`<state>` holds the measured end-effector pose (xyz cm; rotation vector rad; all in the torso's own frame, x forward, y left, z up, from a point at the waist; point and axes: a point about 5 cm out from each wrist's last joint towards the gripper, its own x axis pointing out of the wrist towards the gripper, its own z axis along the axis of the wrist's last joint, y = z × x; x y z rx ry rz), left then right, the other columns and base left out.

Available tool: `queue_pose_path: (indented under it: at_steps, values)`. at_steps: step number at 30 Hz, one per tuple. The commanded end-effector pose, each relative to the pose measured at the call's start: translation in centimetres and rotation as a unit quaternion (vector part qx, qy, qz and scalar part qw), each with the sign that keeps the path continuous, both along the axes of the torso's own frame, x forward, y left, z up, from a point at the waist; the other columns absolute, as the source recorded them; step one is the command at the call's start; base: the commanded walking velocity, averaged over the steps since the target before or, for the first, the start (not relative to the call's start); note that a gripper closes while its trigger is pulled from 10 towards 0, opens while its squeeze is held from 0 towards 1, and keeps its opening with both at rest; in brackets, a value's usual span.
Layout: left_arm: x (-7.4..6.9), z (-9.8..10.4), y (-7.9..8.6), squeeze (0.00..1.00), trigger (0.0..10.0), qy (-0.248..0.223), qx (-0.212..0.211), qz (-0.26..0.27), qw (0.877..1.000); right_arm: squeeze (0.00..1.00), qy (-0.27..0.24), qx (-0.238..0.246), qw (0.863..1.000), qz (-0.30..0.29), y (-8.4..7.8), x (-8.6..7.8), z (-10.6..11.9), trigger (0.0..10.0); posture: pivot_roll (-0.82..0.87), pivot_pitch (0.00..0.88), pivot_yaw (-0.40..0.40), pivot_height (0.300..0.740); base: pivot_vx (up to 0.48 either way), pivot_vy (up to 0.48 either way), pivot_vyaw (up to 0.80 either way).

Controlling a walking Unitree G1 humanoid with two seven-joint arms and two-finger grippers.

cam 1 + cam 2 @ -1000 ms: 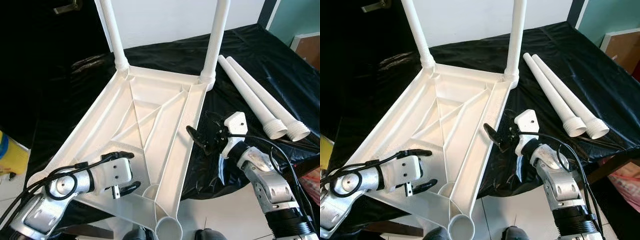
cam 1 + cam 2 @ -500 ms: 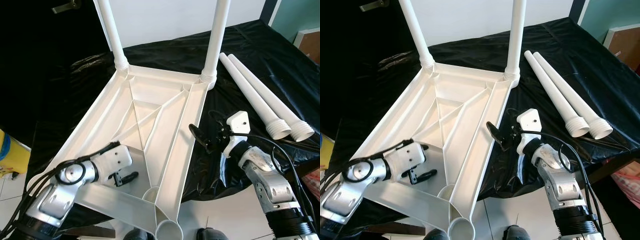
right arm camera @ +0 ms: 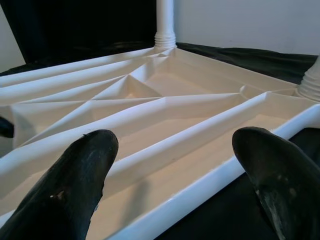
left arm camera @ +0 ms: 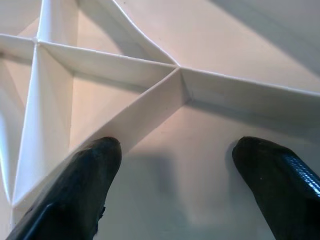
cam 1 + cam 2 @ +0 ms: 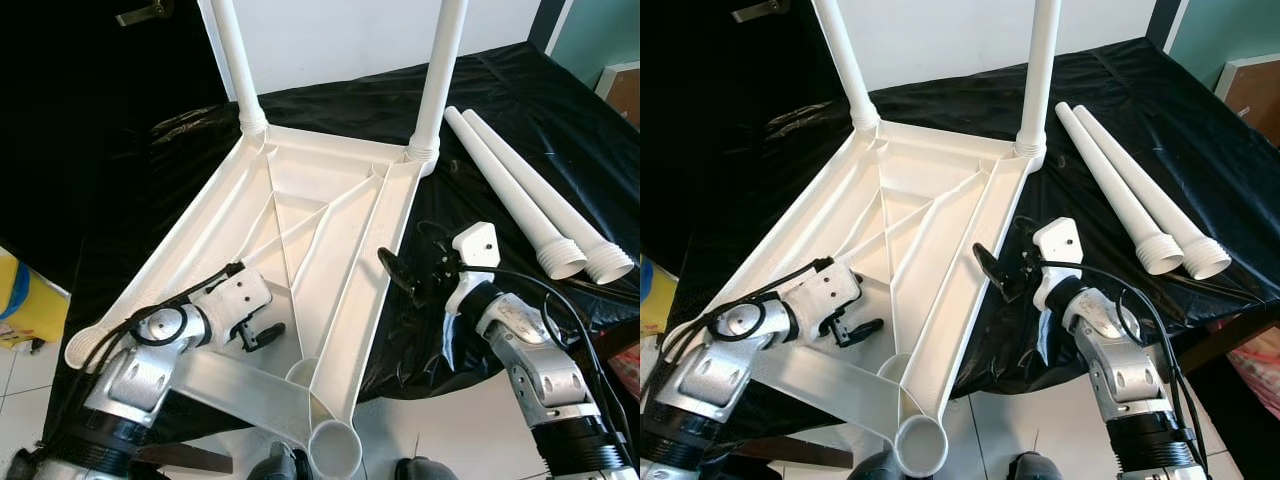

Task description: Building children table

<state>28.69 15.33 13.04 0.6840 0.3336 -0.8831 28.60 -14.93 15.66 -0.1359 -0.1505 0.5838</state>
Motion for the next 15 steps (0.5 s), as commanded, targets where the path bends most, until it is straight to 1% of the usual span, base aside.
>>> queue_pose_path:
  at_steps: [1,2,5,7,8,9,10,11,12,13,14,15]
  values:
    - [1.6,0.5,1.7,0.00,10.0,-0.127,0.013,0.170,0.977,0.00,0.002,-0.005,1.000,0.001,0.1,-0.1,0.0,10.0,-0.05,0.133,0.081,0.740,0.000,0.000,0.00]
    - [1.8,0.6,1.8,0.00,10.0,-0.133,0.010,0.182,0.974,0.00,0.002,-0.005,1.000,0.001,0.1,-0.1,0.0,10.0,-0.05,0.128,0.081,0.740,0.000,0.000,0.00]
    - [2.0,0.9,1.9,0.00,10.0,-0.139,0.006,0.186,0.973,0.00,0.001,-0.005,1.000,0.002,0.1,-0.1,-0.1,10.0,-0.05,0.125,0.082,0.740,0.000,0.000,0.00]
    - [1.9,1.1,2.0,0.00,10.0,-0.135,-0.002,0.183,0.974,0.00,0.002,-0.005,1.000,0.002,0.2,-0.1,-0.1,10.0,-0.05,0.123,0.084,0.740,0.000,0.000,0.00]
    - [1.7,1.4,2.2,0.00,10.0,-0.130,-0.010,0.169,0.977,0.00,0.002,-0.005,1.000,0.003,0.2,-0.2,-0.1,10.0,-0.05,0.121,0.084,0.740,0.000,0.000,0.00]
    - [1.7,1.4,2.2,0.00,10.0,-0.130,-0.010,0.169,0.977,0.00,0.002,-0.005,1.000,0.003,0.2,-0.2,-0.1,10.0,-0.05,0.121,0.084,0.740,0.000,0.000,0.00]
    - [1.3,1.7,2.4,0.00,10.0,-0.121,-0.029,0.153,0.980,0.00,0.003,-0.005,1.000,0.003,0.2,-0.2,-0.1,10.0,-0.05,0.120,0.084,0.740,0.000,0.000,0.00]
    - [1.3,1.7,2.4,0.00,10.0,-0.121,-0.029,0.153,0.980,0.00,0.003,-0.005,1.000,0.003,0.2,-0.2,-0.1,10.0,-0.05,0.120,0.084,0.740,0.000,0.000,0.00]
    - [1.0,2.2,2.8,0.00,10.0,-0.106,-0.066,0.143,0.982,0.00,0.003,-0.004,1.000,0.003,0.2,-0.2,-0.2,10.0,-0.04,0.120,0.082,0.740,0.000,0.000,0.00]
    - [0.8,2.6,3.2,0.00,10.0,-0.099,-0.087,0.134,0.982,0.00,0.004,-0.004,1.000,0.004,0.2,-0.2,-0.2,10.0,-0.04,0.120,0.081,0.740,0.000,0.000,0.00]
    - [0.8,2.6,3.2,0.00,10.0,-0.099,-0.087,0.134,0.982,0.00,0.004,-0.004,1.000,0.004,0.2,-0.2,-0.2,10.0,-0.04,0.120,0.081,0.740,0.000,0.000,0.00]
    - [0.7,2.9,3.5,0.00,10.0,-0.098,-0.098,0.130,0.982,0.00,0.004,-0.004,1.000,0.005,0.3,-0.2,-0.2,10.0,-0.04,0.120,0.081,0.740,0.000,0.000,0.00]
